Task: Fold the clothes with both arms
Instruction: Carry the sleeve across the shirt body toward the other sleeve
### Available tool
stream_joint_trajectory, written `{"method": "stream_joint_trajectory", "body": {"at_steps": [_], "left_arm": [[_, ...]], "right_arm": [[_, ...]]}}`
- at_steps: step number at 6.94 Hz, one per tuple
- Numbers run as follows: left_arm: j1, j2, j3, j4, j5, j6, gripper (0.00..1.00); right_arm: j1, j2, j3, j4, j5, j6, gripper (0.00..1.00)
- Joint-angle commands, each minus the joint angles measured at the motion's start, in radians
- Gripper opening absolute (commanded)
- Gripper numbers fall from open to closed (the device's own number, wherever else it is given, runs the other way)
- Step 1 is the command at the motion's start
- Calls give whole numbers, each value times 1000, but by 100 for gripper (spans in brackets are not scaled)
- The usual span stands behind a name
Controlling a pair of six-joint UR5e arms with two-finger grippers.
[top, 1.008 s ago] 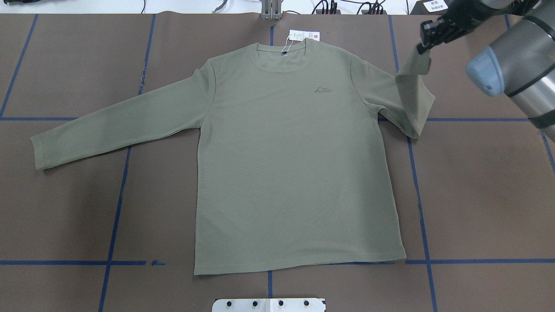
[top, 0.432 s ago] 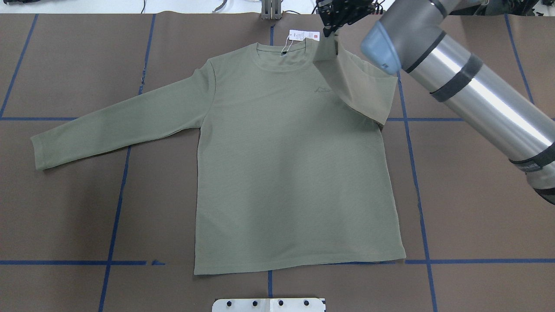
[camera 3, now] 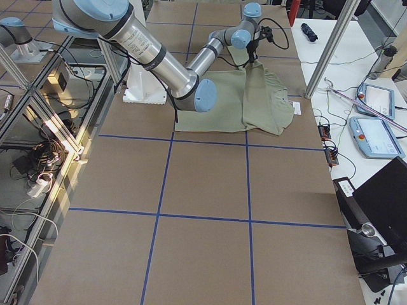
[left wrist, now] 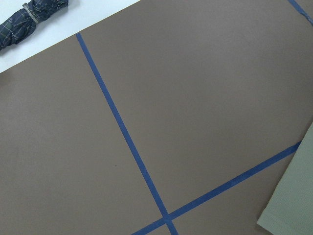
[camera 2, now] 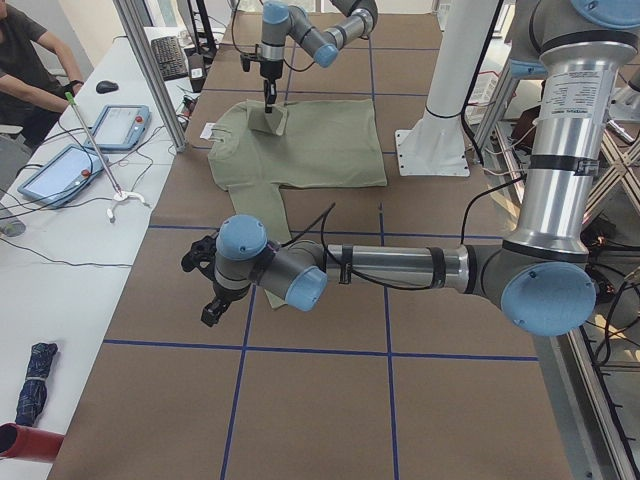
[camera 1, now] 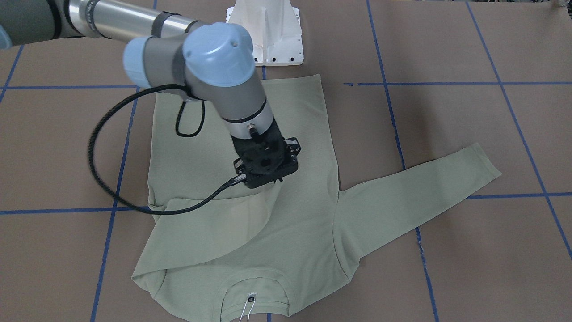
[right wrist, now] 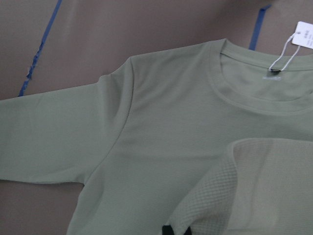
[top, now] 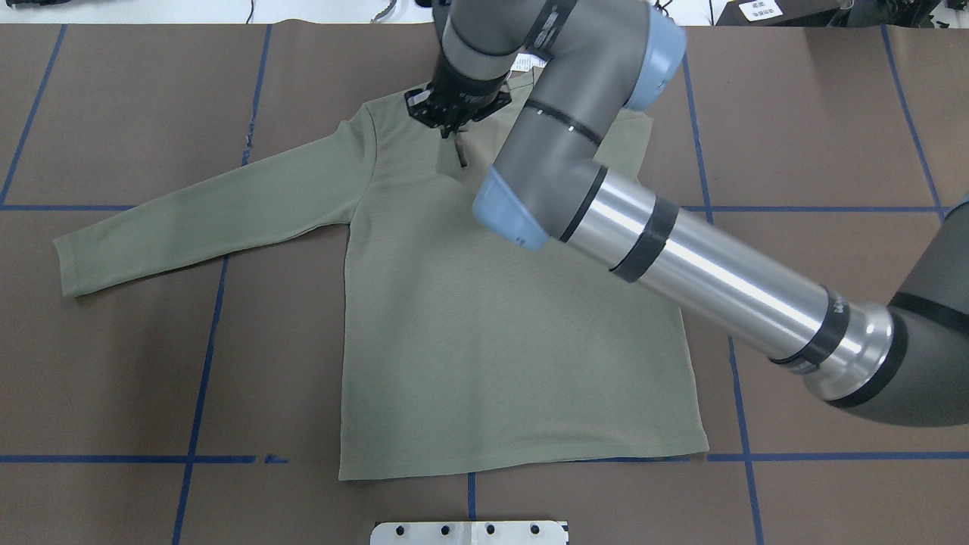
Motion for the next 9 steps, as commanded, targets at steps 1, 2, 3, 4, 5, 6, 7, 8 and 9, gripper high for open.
{"method": "stream_joint_trajectory", "body": {"at_steps": [1, 2, 3, 4, 5, 6, 7, 8, 9], "left_arm": [[1, -1, 8, 0, -1, -1, 99], [1, -1, 20, -1, -1, 2, 99], [3, -4, 31, -3, 0, 2, 99], [3, -12, 43, -3, -1, 2, 99], [3, -15, 45, -3, -1, 2, 99], [3, -16, 52, -6, -1, 0, 99], [4, -16, 54, -6, -1, 0, 99], [4, -13, 54, -6, -1, -1, 99], [7, -18, 66, -6, -1, -13, 99]], "right_arm": [[-81, 25, -117, 93, -111, 35, 0], [-98, 30, -155, 134, -144, 37, 0], [-99, 57, -203, 156, -145, 37, 0], [-100, 123, -273, 161, -149, 63, 0], [-112, 163, -312, 214, -158, 104, 54], [-138, 166, -317, 251, -212, 115, 99], [-145, 166, -318, 253, -218, 124, 100], [-145, 166, -318, 253, -218, 184, 100], [-143, 160, -317, 250, -215, 193, 100]]}}
